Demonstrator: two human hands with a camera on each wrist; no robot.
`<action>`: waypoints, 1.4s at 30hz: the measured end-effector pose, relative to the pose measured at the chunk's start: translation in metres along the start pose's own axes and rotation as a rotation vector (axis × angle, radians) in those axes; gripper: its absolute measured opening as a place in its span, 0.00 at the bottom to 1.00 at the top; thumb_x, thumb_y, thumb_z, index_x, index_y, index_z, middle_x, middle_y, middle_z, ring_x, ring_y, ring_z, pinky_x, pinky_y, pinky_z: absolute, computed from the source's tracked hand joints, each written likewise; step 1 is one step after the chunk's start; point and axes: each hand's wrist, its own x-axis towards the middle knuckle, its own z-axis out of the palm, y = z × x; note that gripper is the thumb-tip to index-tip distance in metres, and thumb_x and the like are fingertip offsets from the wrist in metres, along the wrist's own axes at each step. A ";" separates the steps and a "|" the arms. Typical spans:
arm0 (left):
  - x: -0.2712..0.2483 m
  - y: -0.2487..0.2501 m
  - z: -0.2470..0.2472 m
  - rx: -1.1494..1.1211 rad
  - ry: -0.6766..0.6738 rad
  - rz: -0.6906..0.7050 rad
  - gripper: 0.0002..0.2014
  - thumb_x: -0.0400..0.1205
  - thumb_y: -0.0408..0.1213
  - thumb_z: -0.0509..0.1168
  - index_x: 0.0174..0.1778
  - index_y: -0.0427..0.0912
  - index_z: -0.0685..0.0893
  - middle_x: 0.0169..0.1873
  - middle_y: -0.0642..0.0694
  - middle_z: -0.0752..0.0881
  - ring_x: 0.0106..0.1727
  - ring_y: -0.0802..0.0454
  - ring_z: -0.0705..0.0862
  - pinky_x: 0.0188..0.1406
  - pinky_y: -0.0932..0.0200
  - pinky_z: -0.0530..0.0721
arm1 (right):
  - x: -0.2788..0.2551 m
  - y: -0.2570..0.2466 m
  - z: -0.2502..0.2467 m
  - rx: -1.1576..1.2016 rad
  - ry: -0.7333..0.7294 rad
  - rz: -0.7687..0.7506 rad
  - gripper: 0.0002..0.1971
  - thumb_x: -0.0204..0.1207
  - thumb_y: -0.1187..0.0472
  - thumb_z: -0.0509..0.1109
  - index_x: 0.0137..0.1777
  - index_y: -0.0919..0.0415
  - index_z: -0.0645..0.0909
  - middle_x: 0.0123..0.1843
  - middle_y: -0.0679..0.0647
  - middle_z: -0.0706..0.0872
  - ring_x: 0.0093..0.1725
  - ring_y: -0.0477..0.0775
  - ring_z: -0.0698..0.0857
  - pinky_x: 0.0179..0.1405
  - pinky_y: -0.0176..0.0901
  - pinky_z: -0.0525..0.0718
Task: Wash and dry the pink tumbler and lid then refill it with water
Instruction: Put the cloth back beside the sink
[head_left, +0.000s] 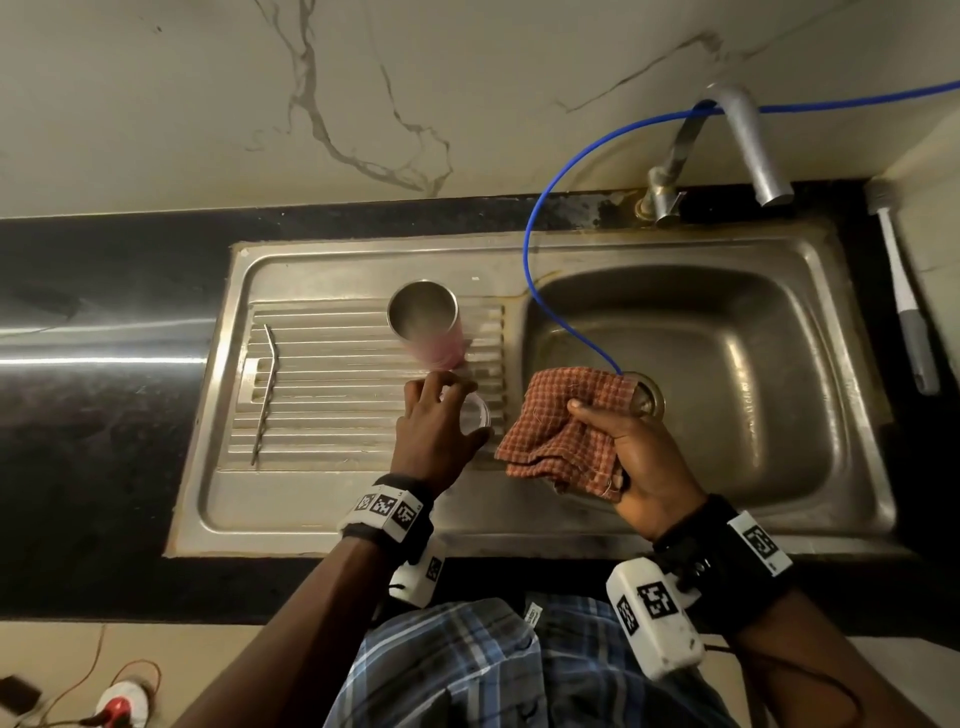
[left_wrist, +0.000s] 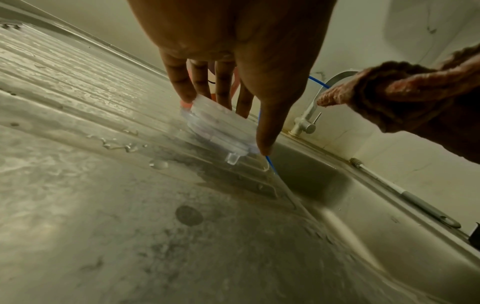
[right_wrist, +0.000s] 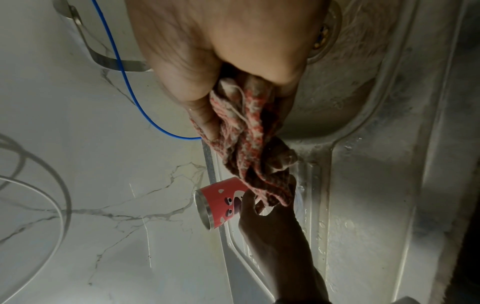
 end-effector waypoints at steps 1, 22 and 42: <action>0.000 0.000 0.000 0.009 -0.006 0.004 0.32 0.73 0.47 0.85 0.74 0.48 0.85 0.75 0.46 0.79 0.74 0.38 0.70 0.54 0.34 0.87 | -0.001 -0.001 0.001 0.008 0.002 0.007 0.16 0.82 0.67 0.72 0.69 0.68 0.86 0.63 0.68 0.91 0.61 0.69 0.91 0.53 0.62 0.93; -0.008 0.108 -0.006 -0.348 -0.094 0.159 0.22 0.92 0.55 0.63 0.49 0.41 0.93 0.45 0.46 0.94 0.48 0.45 0.90 0.49 0.43 0.90 | -0.047 -0.051 -0.078 0.077 0.129 -0.114 0.18 0.80 0.63 0.74 0.68 0.68 0.86 0.63 0.67 0.91 0.63 0.67 0.90 0.58 0.59 0.90; 0.052 0.413 0.131 -0.523 -0.780 0.239 0.06 0.87 0.35 0.71 0.59 0.46 0.87 0.49 0.40 0.90 0.45 0.47 0.88 0.41 0.51 0.86 | -0.109 -0.109 -0.284 0.071 0.734 -0.448 0.10 0.83 0.70 0.72 0.58 0.59 0.91 0.52 0.54 0.95 0.52 0.56 0.95 0.53 0.55 0.93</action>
